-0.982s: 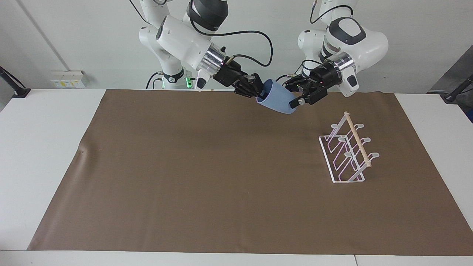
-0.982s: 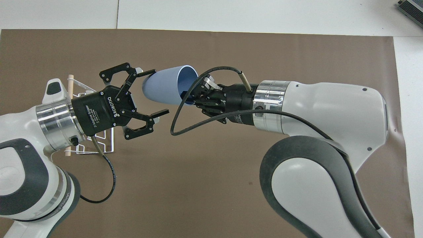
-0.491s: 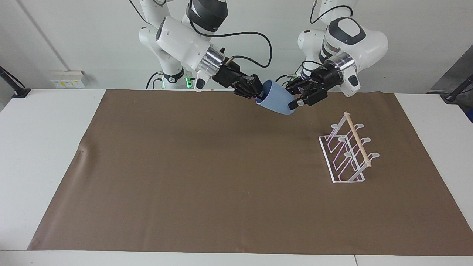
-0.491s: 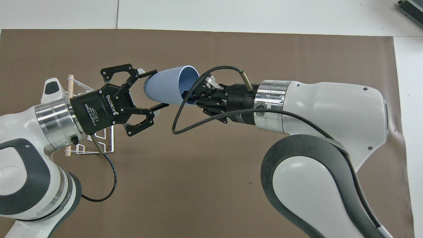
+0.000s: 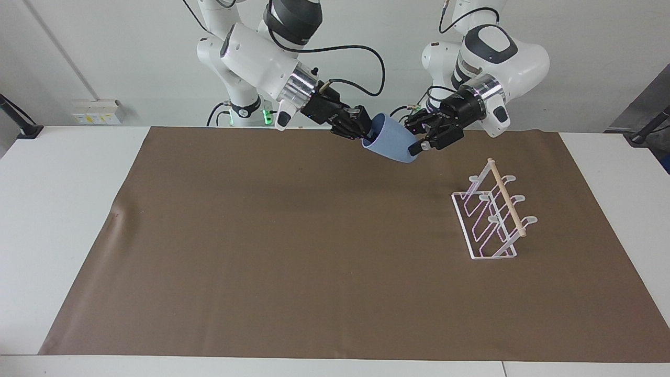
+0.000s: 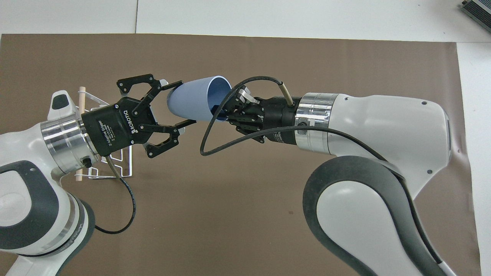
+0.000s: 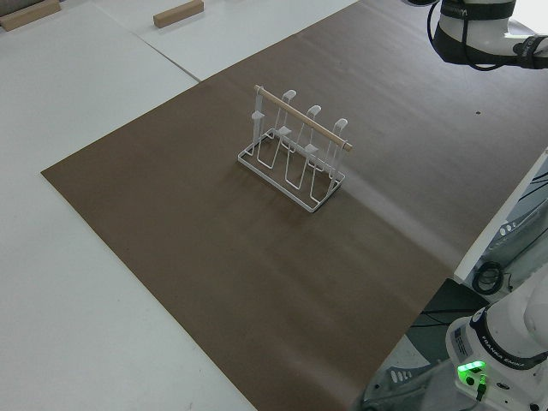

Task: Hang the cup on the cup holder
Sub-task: 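Close the left gripper on the cup base held by the right gripper, then open the right gripper and withdraw it while the left gripper holds the cup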

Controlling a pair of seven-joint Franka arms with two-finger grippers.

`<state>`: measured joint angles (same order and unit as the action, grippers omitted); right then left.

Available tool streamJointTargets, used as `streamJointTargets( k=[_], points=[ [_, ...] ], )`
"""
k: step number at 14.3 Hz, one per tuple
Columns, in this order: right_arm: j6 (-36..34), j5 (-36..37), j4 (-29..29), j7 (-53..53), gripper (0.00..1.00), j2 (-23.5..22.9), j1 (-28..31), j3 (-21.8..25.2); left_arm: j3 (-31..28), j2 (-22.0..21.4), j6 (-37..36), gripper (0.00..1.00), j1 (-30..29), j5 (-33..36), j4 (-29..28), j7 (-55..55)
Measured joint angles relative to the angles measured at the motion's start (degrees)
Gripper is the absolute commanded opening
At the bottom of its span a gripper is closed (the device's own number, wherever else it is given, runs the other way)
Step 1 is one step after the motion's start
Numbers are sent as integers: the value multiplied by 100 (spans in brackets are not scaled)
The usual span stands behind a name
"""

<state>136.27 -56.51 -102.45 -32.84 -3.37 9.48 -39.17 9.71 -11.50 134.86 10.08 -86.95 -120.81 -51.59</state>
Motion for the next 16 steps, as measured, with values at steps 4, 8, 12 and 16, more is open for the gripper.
streamJointTargets(
  k=[4, 8, 12, 16],
  points=[
    [3, 0, 28, -1, 100, 1, 1, 10, 19, 13, -1, 0, 17, 0, -2, 0],
    [5, 0, 33, -1, 100, 1, 1, 22, 14, 15, -1, 0, 17, 47, -2, 3],
    [11, 349, 48, 91, 100, 3, 18, 69, -22, 17, 8, 0, 9, 567, -2, 68],
    [117, 1295, 72, 715, 100, 12, 46, 407, -75, 27, 10, 0, -87, 1181, -17, 98]
  ],
)
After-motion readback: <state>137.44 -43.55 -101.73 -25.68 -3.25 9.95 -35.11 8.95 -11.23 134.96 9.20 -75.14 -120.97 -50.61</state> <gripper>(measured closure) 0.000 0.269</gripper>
